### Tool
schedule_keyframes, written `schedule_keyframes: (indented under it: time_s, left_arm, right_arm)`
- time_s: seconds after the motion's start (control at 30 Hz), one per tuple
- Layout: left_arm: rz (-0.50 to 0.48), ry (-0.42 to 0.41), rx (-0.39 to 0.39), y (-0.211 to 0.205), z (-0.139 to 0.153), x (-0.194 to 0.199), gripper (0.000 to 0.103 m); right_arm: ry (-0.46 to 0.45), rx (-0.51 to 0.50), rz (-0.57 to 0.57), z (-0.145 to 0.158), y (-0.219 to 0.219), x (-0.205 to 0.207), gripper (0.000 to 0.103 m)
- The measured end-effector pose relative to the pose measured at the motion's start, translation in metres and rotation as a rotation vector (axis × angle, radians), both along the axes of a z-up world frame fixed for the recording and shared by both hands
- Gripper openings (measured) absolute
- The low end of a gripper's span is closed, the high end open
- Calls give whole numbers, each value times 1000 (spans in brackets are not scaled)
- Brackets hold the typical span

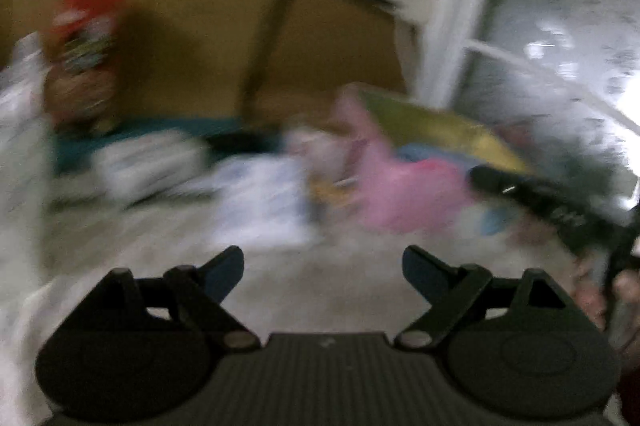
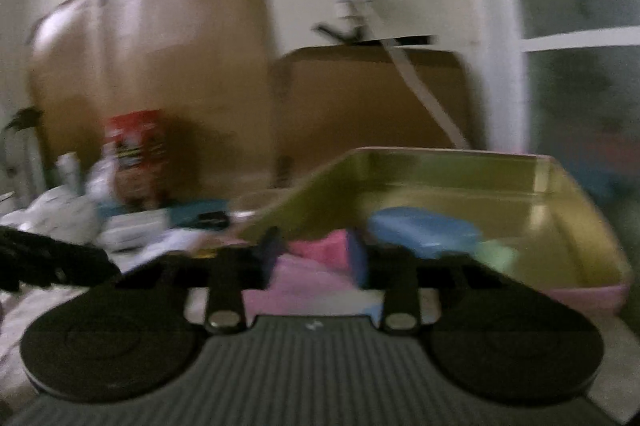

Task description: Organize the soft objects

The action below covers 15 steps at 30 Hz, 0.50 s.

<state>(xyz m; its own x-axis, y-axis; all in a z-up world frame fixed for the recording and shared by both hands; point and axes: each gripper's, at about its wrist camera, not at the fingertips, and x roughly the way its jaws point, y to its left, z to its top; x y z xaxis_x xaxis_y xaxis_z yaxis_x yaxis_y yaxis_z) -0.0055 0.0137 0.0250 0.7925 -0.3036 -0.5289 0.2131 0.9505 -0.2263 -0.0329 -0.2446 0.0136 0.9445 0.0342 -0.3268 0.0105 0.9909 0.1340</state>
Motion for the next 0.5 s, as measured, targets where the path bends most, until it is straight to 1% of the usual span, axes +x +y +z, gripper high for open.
schedule_keyframes:
  time_s: [0.07,0.13,0.17,0.2,0.23,0.3,0.33,0.37,0.43,0.5]
  left_arm:
    - [90,22,25,27,-10,-9,89]
    - [182,19,65,53,-16,-18,89]
    - [220,15,77,64,-18,-20,89]
    - [247,13,72,72,-18,-22,89]
    - [268,10,33,83,-17,-24,89]
    - [296,-11,-51,98,-17,-28,90]
    - [315,-22,-81,104,-17,-30,90]
    - [332,-37,-112,109,-17,-31,90]
    - [356,-83,-157,116,-16,-37,90]
    - [382,-110,-184,122,-16,-40,90]
  right_arm:
    - [20,-5,85,-1,20,8,21]
    - [46,-8,166,-1,43,19,21]
    - [63,-8,206,-2,54,27,21]
    - [85,-8,252,-3,66,37,22]
    - [102,-8,295,-3,78,47,22]
    - [105,9,332,-1,99,70,26]
    - [117,21,344,1,108,86,33]
    - [132,47,344,2,115,103,38]
    - [186,136,326,2,117,149,41]
    - [265,230,298,-2,118,198,44]
